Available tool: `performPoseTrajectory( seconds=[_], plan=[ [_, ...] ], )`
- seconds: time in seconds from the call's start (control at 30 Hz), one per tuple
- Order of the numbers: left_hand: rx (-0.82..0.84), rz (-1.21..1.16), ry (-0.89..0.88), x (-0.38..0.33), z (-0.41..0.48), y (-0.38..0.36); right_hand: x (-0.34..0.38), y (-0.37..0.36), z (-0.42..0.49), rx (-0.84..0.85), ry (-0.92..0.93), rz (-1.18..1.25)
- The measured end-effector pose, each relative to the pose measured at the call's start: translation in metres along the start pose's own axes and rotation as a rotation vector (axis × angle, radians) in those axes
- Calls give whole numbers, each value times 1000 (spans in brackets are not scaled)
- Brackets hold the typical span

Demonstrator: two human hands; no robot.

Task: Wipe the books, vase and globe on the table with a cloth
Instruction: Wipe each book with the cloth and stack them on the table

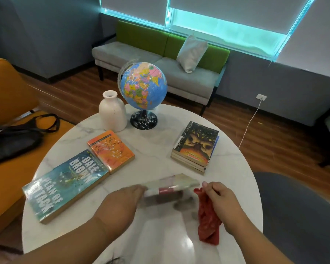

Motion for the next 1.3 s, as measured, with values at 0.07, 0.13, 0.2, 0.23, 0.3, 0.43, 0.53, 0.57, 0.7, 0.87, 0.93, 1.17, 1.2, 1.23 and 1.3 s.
performPoseTrajectory(
  seconds=[0.07,0.13,0.2,0.23,0.3,0.43,0.53,0.57,0.7,0.87,0.93,1.17,1.2,1.23,1.3],
  plan=[
    [-91,-90,147,10,10,22,7,-3,-4,3,7,25],
    [-163,-255,309,24,14,36,7,-10,-9,47,-28,105],
    [-176,-330,397,33,15,46,6,-23,-15,139,-87,169],
    [-176,-357,421,37,16,48,3,-29,-15,175,-95,136],
    [-206,-458,456,42,17,52,-2,-39,-16,235,-111,37],
    [-265,-1096,524,35,28,53,1,-66,-23,417,-166,103],
    [-206,-1453,593,15,42,41,20,-78,-28,479,-195,454],
    [-183,-1519,607,9,49,36,27,-76,-26,454,-196,524],
    [-39,-1590,650,-5,81,21,35,-55,-5,267,-206,566],
    [144,-1298,572,-6,137,8,41,-18,38,112,-258,411],
    [148,-1252,563,-9,161,6,45,-7,57,44,-254,380],
    [121,-1177,542,-13,220,-4,48,15,107,-145,-256,192],
    [119,-1160,537,-12,225,-8,46,15,110,-159,-266,164],
    [114,-1138,533,-11,227,-12,44,15,112,-166,-277,126],
    [92,-1082,535,-9,226,-19,41,14,112,-162,-276,-29]
  ],
)
Point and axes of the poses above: each hand's wrist, its own z-axis towards the middle knuckle, its own y-axis out of the back of the hand, x = y × z, the point moved 7 cm from there along z, towards the middle knuckle, and after that the axes turned 3 degrees about -y, right-handed, at the moved point
